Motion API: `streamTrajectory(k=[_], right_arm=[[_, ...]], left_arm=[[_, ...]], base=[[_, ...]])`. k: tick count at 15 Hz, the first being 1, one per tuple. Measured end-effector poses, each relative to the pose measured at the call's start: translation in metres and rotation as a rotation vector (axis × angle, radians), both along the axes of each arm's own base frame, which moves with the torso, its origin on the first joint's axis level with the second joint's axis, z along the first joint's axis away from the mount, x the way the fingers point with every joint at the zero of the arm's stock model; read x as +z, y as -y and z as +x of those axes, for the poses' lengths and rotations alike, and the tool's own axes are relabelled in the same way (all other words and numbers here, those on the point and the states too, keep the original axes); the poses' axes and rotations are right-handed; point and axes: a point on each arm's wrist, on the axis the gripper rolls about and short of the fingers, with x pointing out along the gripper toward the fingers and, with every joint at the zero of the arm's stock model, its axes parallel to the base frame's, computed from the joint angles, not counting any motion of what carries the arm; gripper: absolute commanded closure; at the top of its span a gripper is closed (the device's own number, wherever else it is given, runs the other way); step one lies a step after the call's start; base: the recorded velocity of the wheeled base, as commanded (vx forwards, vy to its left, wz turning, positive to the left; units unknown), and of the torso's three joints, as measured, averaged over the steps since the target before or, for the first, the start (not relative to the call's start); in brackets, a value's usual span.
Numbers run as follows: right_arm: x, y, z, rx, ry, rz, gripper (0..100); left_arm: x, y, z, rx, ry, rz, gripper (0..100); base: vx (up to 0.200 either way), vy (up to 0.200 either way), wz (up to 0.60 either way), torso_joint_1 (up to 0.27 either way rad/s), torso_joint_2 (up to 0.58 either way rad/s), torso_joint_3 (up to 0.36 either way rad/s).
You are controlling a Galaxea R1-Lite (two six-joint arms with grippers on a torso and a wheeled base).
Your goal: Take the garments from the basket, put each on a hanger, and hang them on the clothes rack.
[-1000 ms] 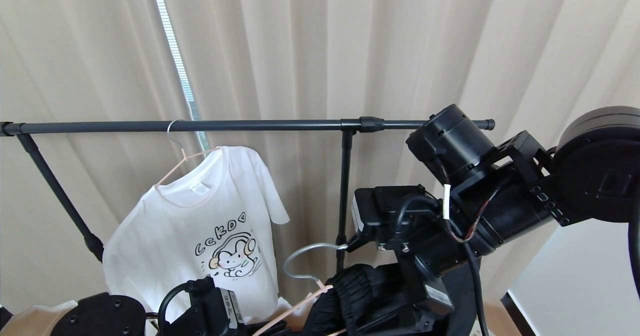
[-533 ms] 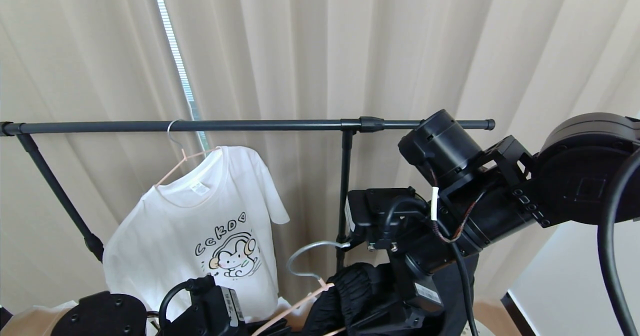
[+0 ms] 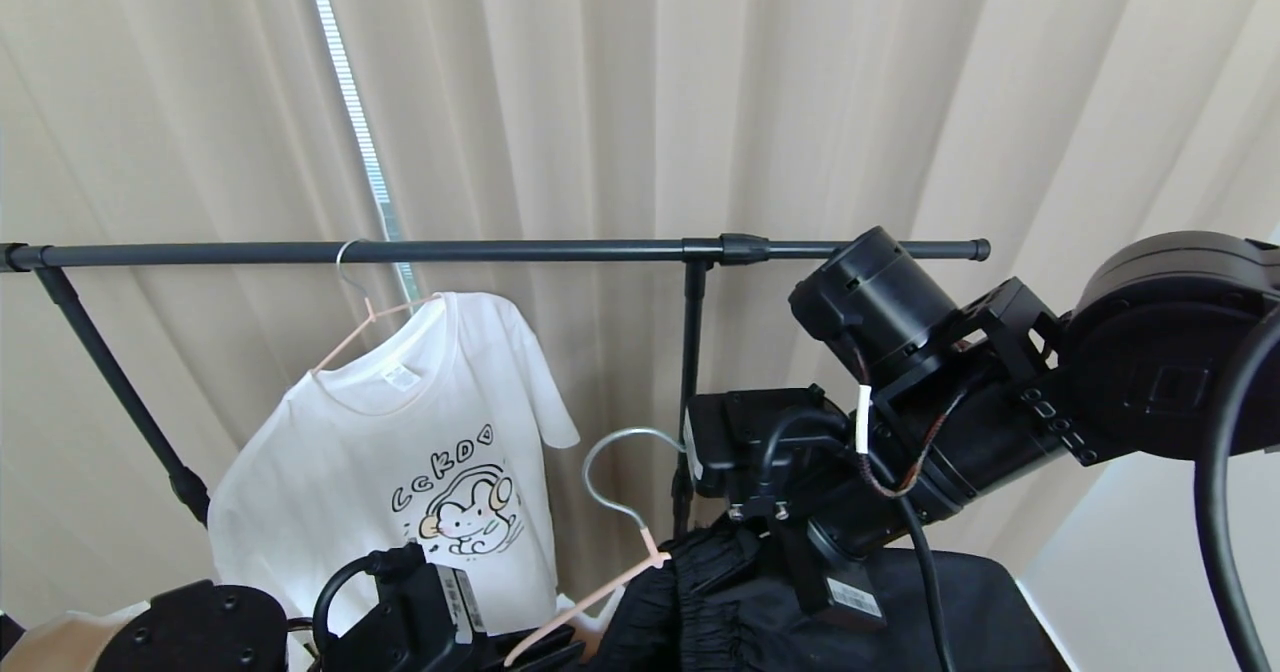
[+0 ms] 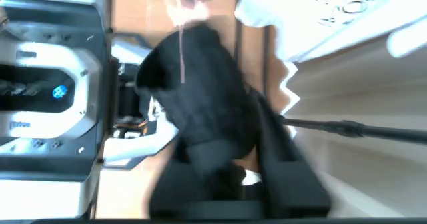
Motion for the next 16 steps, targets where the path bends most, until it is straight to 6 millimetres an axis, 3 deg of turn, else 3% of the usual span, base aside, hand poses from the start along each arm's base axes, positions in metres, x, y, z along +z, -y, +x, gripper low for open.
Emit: streamTrajectory(k=[12, 13, 16], right_arm=[[0.006, 0.003, -0.004, -0.001, 0.013, 0.011, 100], [0.008, 0.004, -0.005, -0.002, 0.016, 0.014, 100], [0.011, 0.006, -0.008, 0.0, 0.021, 0.02, 100]], left_arm=[[-0.002, 0.002, 0.004, 0.007, 0.003, -0.013, 100], [-0.002, 0.002, 0.004, 0.007, 0.008, -0.016, 0], [-0.001, 0.003, 0.005, 0.008, 0.028, -0.038, 0]], base=[[0.0, 0.0, 0.0, 0.0, 0.0, 0.0], [0.0, 0.0, 0.0, 0.0, 0.0, 0.0], [0.0, 0.0, 0.0, 0.0, 0.0, 0.0]])
